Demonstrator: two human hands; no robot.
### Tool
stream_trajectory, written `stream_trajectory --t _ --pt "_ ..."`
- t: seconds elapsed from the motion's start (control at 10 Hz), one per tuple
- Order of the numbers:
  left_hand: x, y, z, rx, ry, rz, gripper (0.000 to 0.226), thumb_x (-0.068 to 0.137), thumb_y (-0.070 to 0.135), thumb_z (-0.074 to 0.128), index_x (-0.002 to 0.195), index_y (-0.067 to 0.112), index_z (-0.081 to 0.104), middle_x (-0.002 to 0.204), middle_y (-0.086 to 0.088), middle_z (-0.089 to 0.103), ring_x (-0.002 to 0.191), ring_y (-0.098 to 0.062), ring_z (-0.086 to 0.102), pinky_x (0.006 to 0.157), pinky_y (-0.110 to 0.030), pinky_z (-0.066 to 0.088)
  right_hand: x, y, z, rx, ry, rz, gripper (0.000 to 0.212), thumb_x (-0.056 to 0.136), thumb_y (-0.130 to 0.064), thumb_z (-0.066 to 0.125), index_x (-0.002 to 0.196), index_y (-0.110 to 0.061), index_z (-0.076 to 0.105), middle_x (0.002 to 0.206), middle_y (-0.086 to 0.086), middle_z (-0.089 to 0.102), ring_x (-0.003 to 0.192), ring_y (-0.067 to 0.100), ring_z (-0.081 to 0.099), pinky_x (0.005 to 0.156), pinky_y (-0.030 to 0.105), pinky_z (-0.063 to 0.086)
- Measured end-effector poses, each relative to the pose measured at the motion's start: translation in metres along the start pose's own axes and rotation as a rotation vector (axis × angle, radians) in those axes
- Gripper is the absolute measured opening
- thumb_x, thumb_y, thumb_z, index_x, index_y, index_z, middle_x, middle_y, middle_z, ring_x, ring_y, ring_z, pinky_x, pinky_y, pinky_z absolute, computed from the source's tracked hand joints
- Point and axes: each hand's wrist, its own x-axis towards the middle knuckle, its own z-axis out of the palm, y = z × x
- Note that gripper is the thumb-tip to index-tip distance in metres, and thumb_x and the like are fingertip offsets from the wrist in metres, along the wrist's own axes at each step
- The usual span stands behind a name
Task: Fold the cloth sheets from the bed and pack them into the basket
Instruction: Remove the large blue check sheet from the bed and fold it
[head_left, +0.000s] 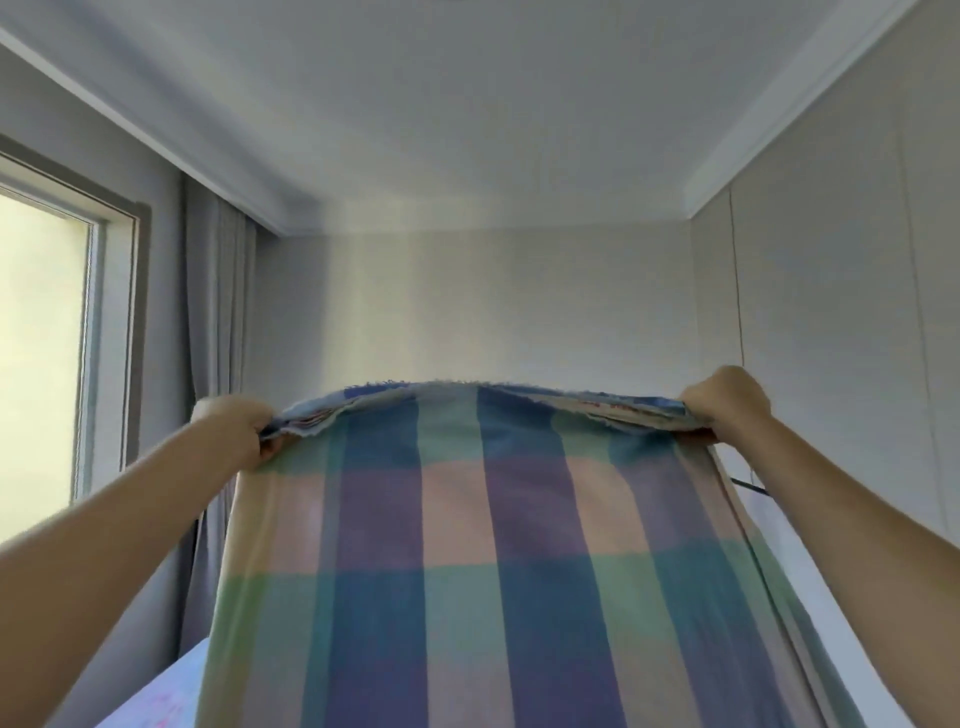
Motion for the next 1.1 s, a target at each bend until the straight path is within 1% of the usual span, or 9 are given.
stream_trajectory --t 0.1,0.2,0.3,0.4,0.5,0.8,0.9,1.0,1.1 --pt "0.056 -0.037 0.037 0.271 0.034 -0.154 0.035 0.066 0.018 0.082 0.052 0.02 0.05 0.063 -0.004 0.04 0.084 -0.013 0.035 0.068 -0.028 0.019 0.018 0.01 0.077 0.01 -0.065 0.027 0.023 0.083 -0.008 0.06 0.063 -0.001 0.048 0.09 0.021 0.066 0.07 0.031 0.056 0.059 0.028 0.041" --pt "0.154 0.027 0.013 -0.193 0.071 0.117 0.068 0.026 0.018 0.087 0.086 -0.006 0.065 0.07 -0.007 0.033 0.077 -0.005 0.041 0.03 -0.039 0.008 0.078 -0.059 0.097 0.116 0.1 -0.142 0.027 0.088 -0.018 0.058 0.088 0.009 0.063 0.104 0.027 0.065 0.094 0.039 0.061 0.075 0.037 0.045" --pt "0.105 0.136 -0.004 -0.862 0.232 0.41 0.016 0.089 -0.006 0.037 0.088 0.01 0.037 0.075 -0.001 0.036 0.055 -0.006 0.039 0.038 -0.016 0.026 0.123 -0.129 0.053 0.401 0.354 -0.399 0.04 0.092 -0.028 0.054 0.099 0.009 0.065 0.102 0.027 0.065 0.093 0.034 0.061 0.078 0.037 0.041" --pt "0.074 0.197 -0.011 -0.929 0.341 0.562 0.03 0.086 -0.009 0.041 0.093 0.02 0.033 0.079 -0.005 0.047 0.051 -0.01 0.045 0.04 -0.017 0.035 0.158 -0.176 0.016 0.684 0.434 -0.481 0.032 0.087 -0.032 0.055 0.071 -0.005 0.062 0.071 0.008 0.056 0.069 0.017 0.048 0.064 0.032 0.035" --pt "0.071 0.177 -0.018 -1.062 0.352 0.551 0.028 0.087 -0.005 0.046 0.088 0.022 0.037 0.067 0.001 0.054 0.044 -0.008 0.048 0.04 -0.016 0.033 0.154 -0.172 0.02 0.832 0.401 -0.446 0.032 0.076 -0.035 0.056 0.052 -0.026 0.036 0.057 -0.011 0.036 0.063 0.011 0.042 0.061 0.029 0.033" --pt "0.002 -0.001 -0.002 -0.634 0.278 0.206 0.03 0.084 -0.007 0.057 0.081 0.021 0.047 0.08 -0.004 0.052 0.058 -0.01 0.055 0.039 -0.016 0.043 0.014 -0.015 0.08 0.798 0.101 -0.155 0.038 0.079 -0.013 0.067 0.053 -0.017 0.04 0.051 -0.007 0.036 0.049 0.004 0.035 0.048 0.02 0.03" --pt "-0.043 -0.085 -0.003 -0.356 0.23 -0.077 0.024 0.083 -0.007 0.06 0.073 0.014 0.053 0.071 -0.006 0.053 0.054 -0.012 0.053 0.033 -0.013 0.042 -0.058 0.062 0.098 0.621 -0.041 0.092 0.032 0.078 -0.011 0.072 0.056 -0.013 0.049 0.055 -0.004 0.05 0.054 0.013 0.044 0.049 0.023 0.037" --pt "-0.086 -0.169 -0.008 -0.039 0.119 -0.313 0.024 0.083 -0.01 0.054 0.065 0.005 0.05 0.054 -0.015 0.044 0.036 -0.02 0.044 0.029 -0.012 0.031 -0.136 0.127 0.112 0.348 -0.192 0.354 0.02 0.076 -0.007 0.075 0.074 -0.003 0.055 0.085 0.011 0.053 0.077 0.022 0.052 0.064 0.034 0.039" --pt "-0.14 -0.246 -0.022 0.284 -0.085 -0.457 0.023 0.083 -0.011 0.049 0.065 0.003 0.045 0.061 -0.011 0.04 0.041 -0.023 0.037 0.029 -0.014 0.03 -0.22 0.183 0.111 0.113 -0.348 0.564 0.017 0.078 0.003 0.07 0.089 0.011 0.058 0.089 0.02 0.055 0.073 0.032 0.056 0.063 0.037 0.049"
